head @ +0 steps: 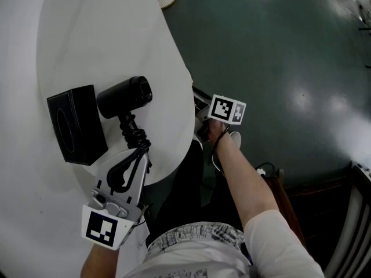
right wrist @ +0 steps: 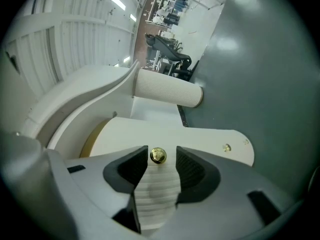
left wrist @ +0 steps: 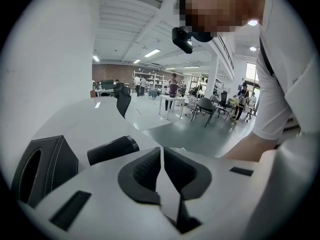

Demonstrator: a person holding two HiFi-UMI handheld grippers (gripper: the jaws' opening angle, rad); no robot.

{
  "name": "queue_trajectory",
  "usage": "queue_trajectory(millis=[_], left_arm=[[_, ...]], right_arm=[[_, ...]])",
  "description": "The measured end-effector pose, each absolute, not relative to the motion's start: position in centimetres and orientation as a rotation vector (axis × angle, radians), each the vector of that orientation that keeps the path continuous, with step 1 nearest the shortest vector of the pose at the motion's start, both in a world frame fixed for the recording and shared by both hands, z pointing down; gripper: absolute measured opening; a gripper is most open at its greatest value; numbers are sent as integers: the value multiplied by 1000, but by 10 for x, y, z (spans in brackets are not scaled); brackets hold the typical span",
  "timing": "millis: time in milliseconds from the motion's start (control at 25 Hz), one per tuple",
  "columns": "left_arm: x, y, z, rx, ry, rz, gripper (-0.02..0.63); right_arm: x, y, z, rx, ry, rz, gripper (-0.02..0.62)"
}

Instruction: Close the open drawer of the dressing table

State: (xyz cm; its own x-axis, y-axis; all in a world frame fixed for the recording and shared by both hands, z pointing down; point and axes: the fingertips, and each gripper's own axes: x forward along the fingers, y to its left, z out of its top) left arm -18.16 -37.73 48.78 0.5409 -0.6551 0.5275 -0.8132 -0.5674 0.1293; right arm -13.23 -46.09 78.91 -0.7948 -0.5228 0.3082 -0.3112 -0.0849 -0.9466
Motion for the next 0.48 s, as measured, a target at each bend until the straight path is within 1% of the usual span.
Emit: queue_trajectory(millis=[280, 480], left_arm=[[-163, -377, 476, 2481, -1158, 572, 37], [-143, -375, 455, 2547, -1121, 534, 38]], right_arm=[[-89, -455, 763, -1031, 2092, -1919, 176], [-45, -451, 712, -1145, 2175, -1781, 173]])
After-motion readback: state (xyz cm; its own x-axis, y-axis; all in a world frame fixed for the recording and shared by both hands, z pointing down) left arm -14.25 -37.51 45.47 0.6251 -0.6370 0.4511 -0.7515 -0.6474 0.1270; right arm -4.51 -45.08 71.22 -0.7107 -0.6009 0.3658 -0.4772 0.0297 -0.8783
